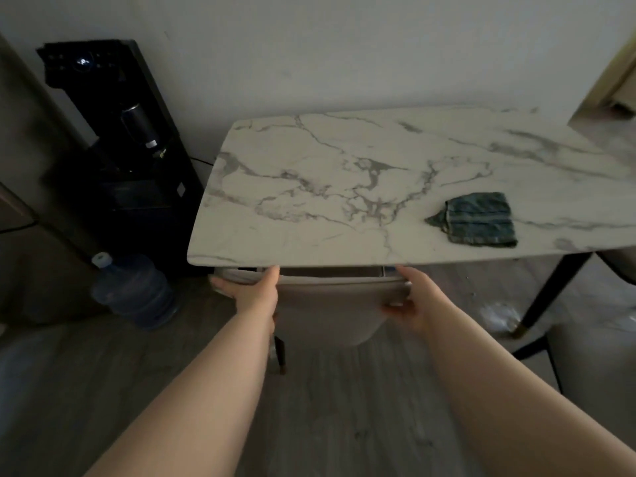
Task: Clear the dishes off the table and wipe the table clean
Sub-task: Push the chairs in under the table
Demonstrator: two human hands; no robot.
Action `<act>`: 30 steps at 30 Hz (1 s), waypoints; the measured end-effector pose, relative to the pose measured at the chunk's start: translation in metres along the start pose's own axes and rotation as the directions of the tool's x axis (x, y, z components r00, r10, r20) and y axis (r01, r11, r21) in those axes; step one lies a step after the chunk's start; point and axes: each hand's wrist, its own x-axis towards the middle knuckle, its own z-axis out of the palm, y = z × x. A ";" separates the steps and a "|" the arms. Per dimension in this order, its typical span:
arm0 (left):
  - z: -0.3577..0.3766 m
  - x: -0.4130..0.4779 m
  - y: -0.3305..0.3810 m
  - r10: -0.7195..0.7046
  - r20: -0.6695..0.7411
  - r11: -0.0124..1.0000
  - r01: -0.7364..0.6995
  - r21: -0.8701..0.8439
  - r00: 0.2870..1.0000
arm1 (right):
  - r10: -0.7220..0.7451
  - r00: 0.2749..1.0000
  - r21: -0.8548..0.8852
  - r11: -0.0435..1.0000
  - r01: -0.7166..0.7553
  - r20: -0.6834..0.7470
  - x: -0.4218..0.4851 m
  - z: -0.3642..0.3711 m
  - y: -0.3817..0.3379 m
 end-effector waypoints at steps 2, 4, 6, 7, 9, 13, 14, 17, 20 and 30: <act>-0.004 0.017 0.012 0.064 -0.041 0.998 -0.065 -0.013 0.997 | -0.021 0.998 -0.030 0.999 0.023 0.067 -0.008 0.007 0.004; -0.003 0.031 0.016 0.044 -0.061 0.999 -0.046 -0.024 0.997 | -0.038 0.989 -0.084 0.995 0.050 0.144 -0.020 0.007 0.004; -0.001 0.023 0.020 0.008 -0.086 1.000 -0.009 -0.020 0.996 | -0.037 0.982 -0.128 0.990 0.061 0.183 -0.024 0.005 0.005; -0.001 0.019 0.021 0.035 -0.105 0.999 -0.035 0.003 0.994 | -0.038 0.980 -0.138 0.988 0.065 0.194 -0.025 0.003 0.004; 0.000 0.010 0.022 0.078 -0.126 0.995 -0.070 0.070 0.989 | -0.037 0.979 -0.148 0.987 0.068 0.202 -0.024 0.000 0.002; -0.006 -0.014 0.025 0.247 -0.167 0.913 -0.172 0.370 0.954 | -0.053 0.981 -0.175 0.981 0.086 0.186 -0.027 -0.006 0.004; -0.008 -0.020 0.022 0.407 -0.115 0.808 -0.299 0.508 0.906 | -0.060 0.982 -0.172 0.981 0.092 0.181 -0.027 -0.007 0.005; 0.002 -0.040 0.007 0.725 0.191 0.425 -0.648 0.633 0.662 | -0.066 0.983 -0.147 0.985 0.091 0.170 -0.026 -0.008 0.005; 0.021 -0.063 -0.003 0.697 0.377 0.334 -0.741 0.582 0.610 | -0.057 0.985 -0.139 0.987 0.081 0.165 -0.028 -0.007 0.007; 0.055 -0.099 -0.008 0.641 0.585 0.222 -0.850 0.478 0.497 | -0.086 0.989 -0.099 0.990 0.098 0.118 -0.036 -0.037 -0.001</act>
